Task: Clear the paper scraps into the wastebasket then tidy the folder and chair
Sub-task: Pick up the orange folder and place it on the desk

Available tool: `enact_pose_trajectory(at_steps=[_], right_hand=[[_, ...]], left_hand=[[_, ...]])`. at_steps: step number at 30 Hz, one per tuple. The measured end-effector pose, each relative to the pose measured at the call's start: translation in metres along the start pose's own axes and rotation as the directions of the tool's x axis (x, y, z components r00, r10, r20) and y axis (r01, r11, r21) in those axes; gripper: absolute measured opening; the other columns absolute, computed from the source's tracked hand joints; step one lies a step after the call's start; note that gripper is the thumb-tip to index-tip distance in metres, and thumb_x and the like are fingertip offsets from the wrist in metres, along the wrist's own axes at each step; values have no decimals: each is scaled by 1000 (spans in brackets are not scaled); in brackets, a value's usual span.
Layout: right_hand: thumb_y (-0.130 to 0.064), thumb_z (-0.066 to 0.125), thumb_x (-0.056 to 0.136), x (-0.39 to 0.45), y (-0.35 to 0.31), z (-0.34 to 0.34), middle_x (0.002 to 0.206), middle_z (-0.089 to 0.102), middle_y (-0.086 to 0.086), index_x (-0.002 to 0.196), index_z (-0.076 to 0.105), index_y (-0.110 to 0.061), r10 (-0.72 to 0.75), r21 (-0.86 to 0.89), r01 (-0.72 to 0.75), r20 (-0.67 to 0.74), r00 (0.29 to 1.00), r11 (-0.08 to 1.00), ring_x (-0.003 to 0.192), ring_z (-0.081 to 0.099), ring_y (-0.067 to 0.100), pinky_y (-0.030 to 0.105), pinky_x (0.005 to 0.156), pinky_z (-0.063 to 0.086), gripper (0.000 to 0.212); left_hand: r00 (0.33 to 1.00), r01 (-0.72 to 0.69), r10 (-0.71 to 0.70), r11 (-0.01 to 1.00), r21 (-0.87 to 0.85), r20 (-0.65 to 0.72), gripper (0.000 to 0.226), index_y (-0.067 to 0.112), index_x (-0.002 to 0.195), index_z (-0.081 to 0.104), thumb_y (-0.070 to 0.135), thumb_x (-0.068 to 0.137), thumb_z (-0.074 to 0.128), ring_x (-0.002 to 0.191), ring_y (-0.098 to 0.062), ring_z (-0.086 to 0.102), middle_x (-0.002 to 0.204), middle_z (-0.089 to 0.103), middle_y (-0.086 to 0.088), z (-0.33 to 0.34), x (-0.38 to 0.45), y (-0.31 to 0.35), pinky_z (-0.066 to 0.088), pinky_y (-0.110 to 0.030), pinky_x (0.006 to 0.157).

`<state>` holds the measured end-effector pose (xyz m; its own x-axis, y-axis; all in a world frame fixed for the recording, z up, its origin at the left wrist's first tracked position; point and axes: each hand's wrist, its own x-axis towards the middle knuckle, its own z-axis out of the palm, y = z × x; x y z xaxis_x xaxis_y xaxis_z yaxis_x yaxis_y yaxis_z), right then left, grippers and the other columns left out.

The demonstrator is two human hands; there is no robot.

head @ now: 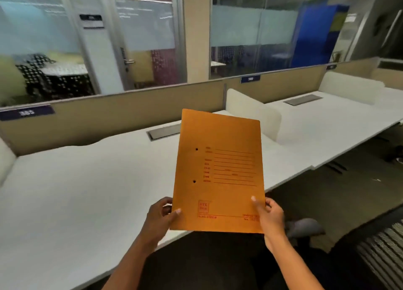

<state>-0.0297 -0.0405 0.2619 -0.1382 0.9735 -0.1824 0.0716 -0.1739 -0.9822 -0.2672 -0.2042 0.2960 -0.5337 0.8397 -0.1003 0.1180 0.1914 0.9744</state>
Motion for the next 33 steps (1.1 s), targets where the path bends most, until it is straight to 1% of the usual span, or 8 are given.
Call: enact_pose_trajectory(at_steps=[4,7,11,13,18,20,29,33], right_hand=[[-52,63,82,-27,-38,83,100,64,-3,109,52,-26,-81,-12,83,115,990,996,87,64,17,34,67,53,39],[-58,62,80,-48,-56,139,106,62,-2,110,52,-27,-133,-40,144,202,970,989,91,62,19,38,74,52,44],[-56,61,82,-87,-82,212,116,61,1,114,52,-26,-191,-25,211,327,925,977,99,61,26,45,85,54,45],[-54,61,83,-104,-96,243,118,61,3,115,52,-24,-228,-3,246,366,902,969,100,61,27,48,89,54,45],[-47,61,86,-145,-140,300,121,59,3,121,51,-20,-302,53,308,417,857,950,101,58,25,46,91,52,45],[-44,62,86,-158,-159,314,121,58,4,123,51,-18,-324,79,323,427,844,943,102,57,26,50,94,51,46],[-45,64,85,-183,-191,349,118,61,4,115,54,-21,-370,155,337,458,808,929,102,61,29,50,87,55,41],[-42,60,88,-176,-186,363,117,59,3,115,52,-22,-359,144,331,468,808,933,103,59,28,47,88,53,34]], left_hand=[[988,-20,15,999,-29,-151,22,26,107,58,34,88,63,97,-19,67,110,67,8,-81,-29,9,56,-26,74],[970,-23,12,999,-42,-244,26,24,108,59,35,86,64,97,-21,69,111,68,5,-134,-54,11,58,-29,75],[930,-44,29,998,-35,-366,32,23,110,61,40,85,68,99,-25,69,110,71,1,-209,-91,17,58,-42,84],[909,-64,51,998,-17,-413,41,22,111,61,45,78,69,99,-25,70,109,72,-1,-242,-105,22,59,-42,82],[848,-113,103,993,11,-520,23,20,111,58,28,90,64,100,-28,67,108,70,-2,-307,-124,40,57,-37,78],[819,-129,112,992,10,-562,24,18,113,57,24,91,62,101,-30,64,110,67,-4,-325,-130,51,56,-43,83],[798,-189,160,982,12,-581,31,15,117,57,24,89,64,108,-35,64,119,66,-11,-378,-143,64,54,-56,92],[805,-191,158,982,3,-572,26,18,115,57,21,90,63,107,-34,63,118,66,-11,-388,-129,61,56,-46,86]])
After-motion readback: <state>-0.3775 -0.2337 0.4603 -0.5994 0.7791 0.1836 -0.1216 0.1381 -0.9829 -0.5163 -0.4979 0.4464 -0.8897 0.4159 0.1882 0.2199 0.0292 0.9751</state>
